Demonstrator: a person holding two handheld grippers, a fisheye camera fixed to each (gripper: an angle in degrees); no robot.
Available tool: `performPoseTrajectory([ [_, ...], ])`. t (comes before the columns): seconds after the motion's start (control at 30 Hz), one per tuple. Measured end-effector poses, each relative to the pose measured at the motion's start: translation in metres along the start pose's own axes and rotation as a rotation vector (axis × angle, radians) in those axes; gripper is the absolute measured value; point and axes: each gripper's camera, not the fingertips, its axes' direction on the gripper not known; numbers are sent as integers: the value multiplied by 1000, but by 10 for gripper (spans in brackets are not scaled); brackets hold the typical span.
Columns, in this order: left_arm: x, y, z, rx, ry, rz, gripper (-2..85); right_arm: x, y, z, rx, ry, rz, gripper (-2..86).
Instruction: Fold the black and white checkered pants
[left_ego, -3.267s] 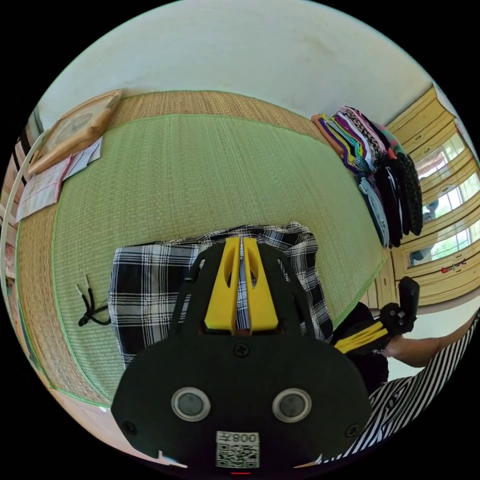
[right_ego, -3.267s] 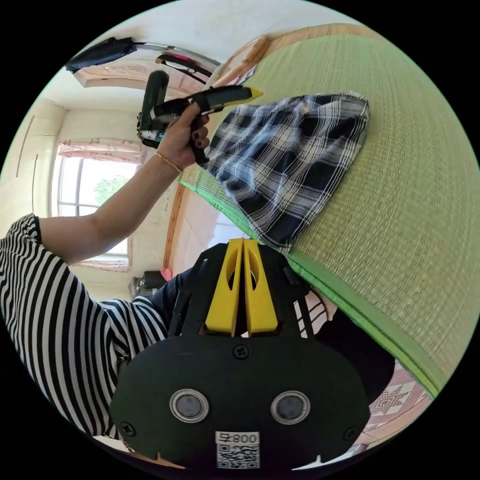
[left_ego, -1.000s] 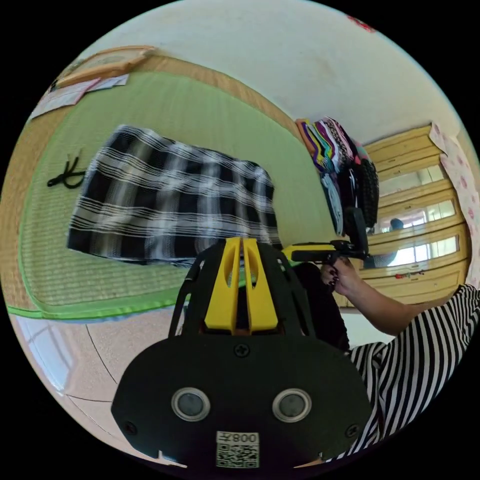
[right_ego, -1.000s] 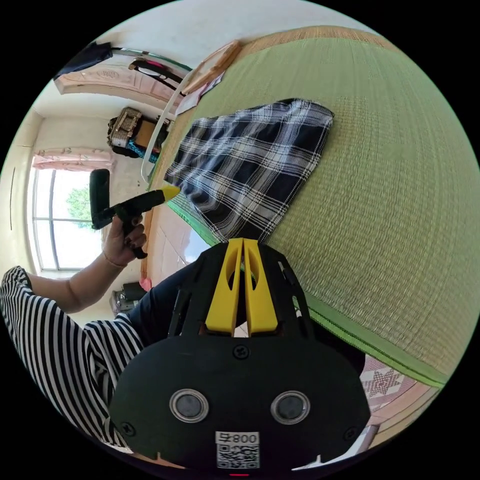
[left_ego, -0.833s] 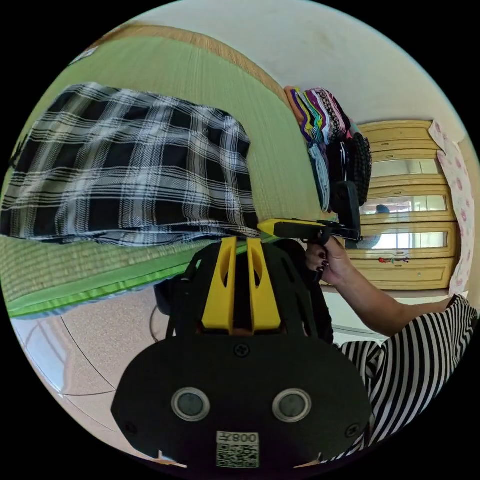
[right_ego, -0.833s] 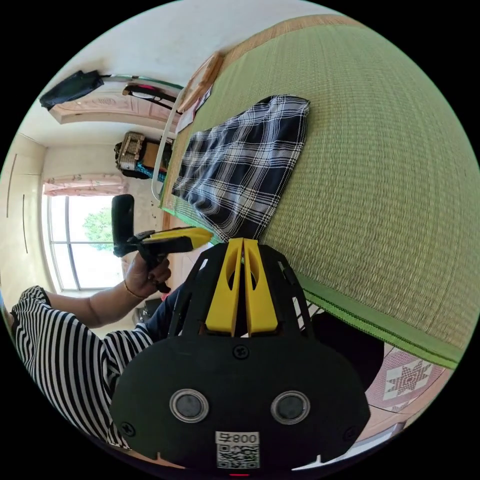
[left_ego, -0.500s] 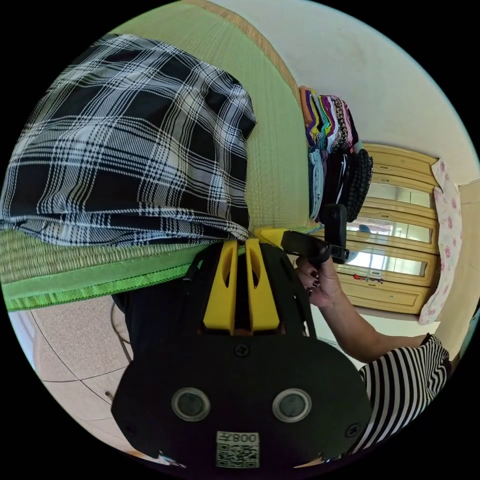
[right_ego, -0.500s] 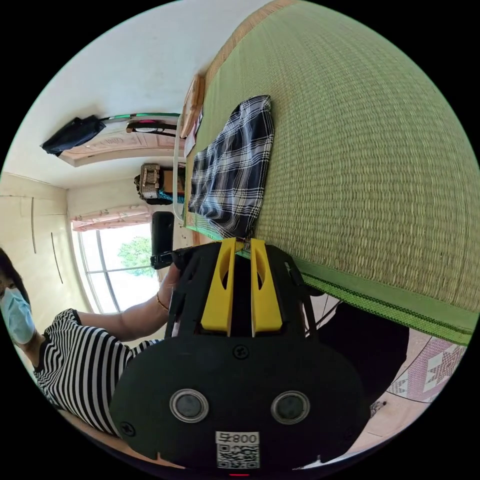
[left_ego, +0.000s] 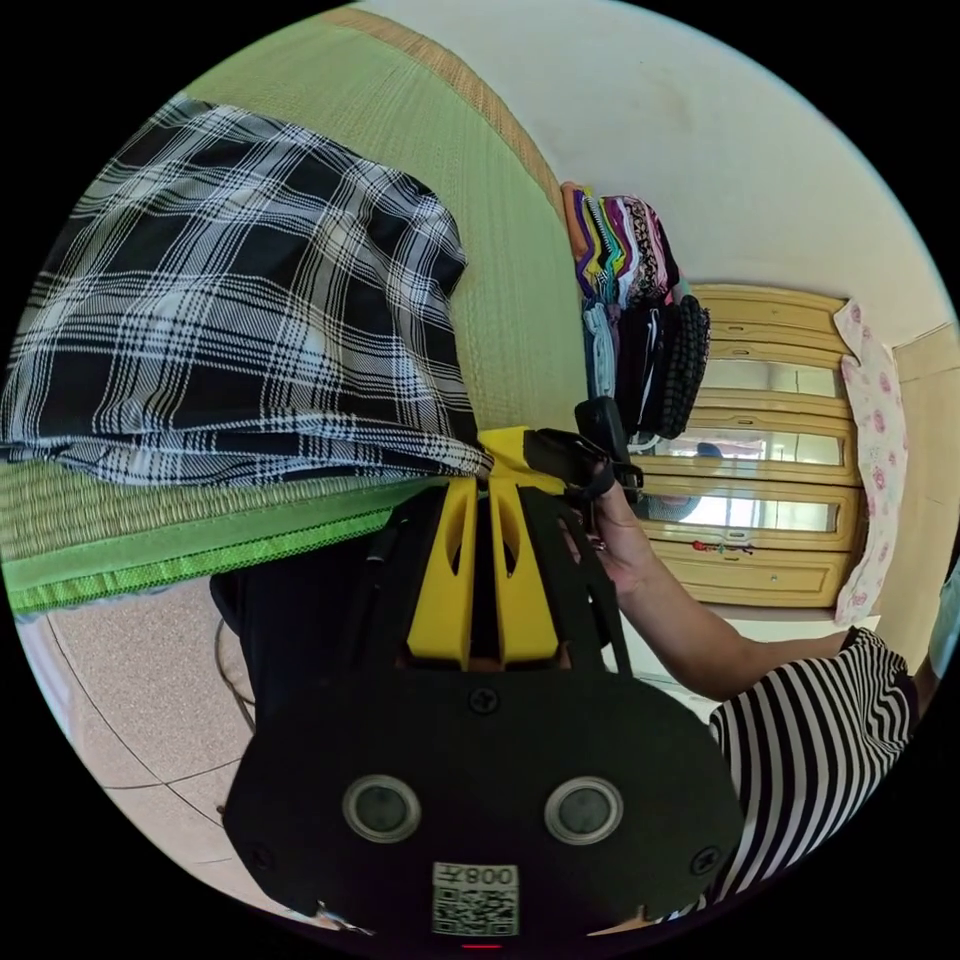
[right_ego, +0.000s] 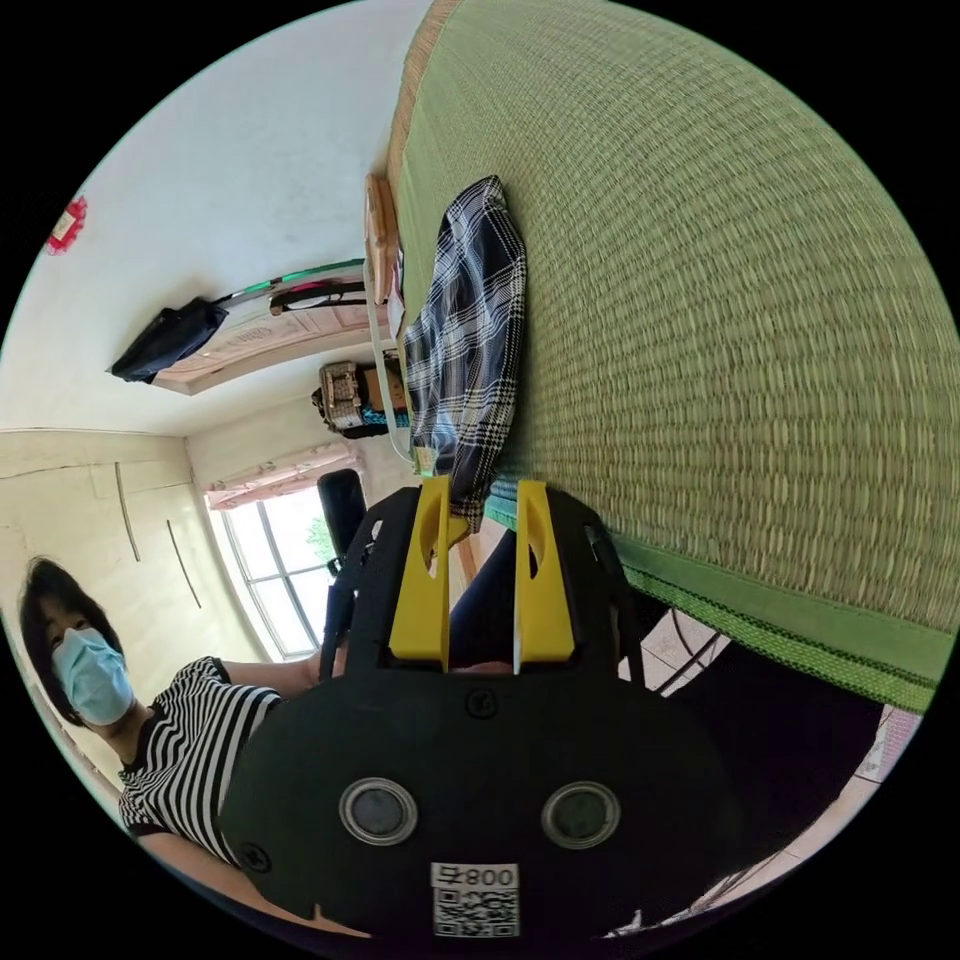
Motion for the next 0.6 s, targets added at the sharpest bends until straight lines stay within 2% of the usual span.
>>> performPoseTrajectory([
  [0.3,-22,10,-17,-16,6,34,24,4,-8,10,-14,-57,15,83],
  [0.6,-61,33,-60,6,28,21,29,2,-1,7,-17,-37,-4,15],
])
